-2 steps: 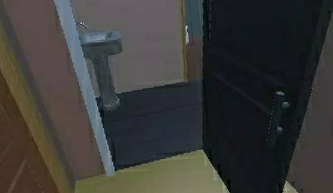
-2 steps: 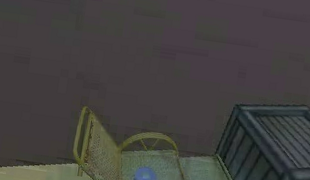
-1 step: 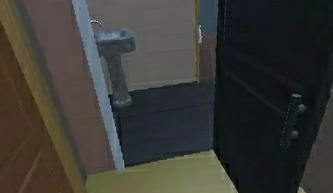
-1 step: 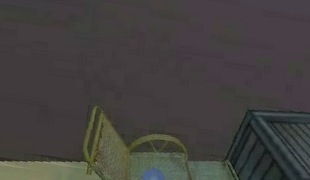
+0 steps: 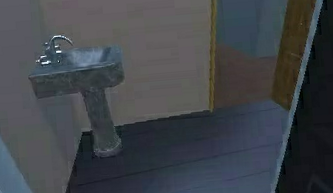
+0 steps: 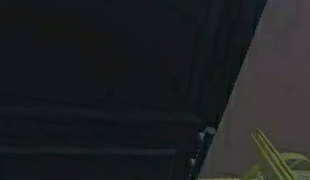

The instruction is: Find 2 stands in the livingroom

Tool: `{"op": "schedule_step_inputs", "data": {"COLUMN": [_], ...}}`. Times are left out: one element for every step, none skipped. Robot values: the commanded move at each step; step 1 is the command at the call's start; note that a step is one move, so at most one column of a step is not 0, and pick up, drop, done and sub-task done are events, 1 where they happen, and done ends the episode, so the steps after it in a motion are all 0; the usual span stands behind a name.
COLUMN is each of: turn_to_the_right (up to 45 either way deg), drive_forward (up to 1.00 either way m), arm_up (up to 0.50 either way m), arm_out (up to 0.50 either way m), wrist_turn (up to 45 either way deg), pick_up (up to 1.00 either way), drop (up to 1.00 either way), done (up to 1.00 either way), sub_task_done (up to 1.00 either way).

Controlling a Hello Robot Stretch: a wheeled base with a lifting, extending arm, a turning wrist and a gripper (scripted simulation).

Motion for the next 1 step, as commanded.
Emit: {"op": "schedule_step_inputs", "data": {"turn_to_the_right": [0.0], "drive_forward": [0.80], "arm_up": [0.00], "arm_out": [0.00], "wrist_turn": [0.0], "pick_up": [0.00], "drop": [0.00], "done": [0.00], "sub_task_done": [0.00]}}
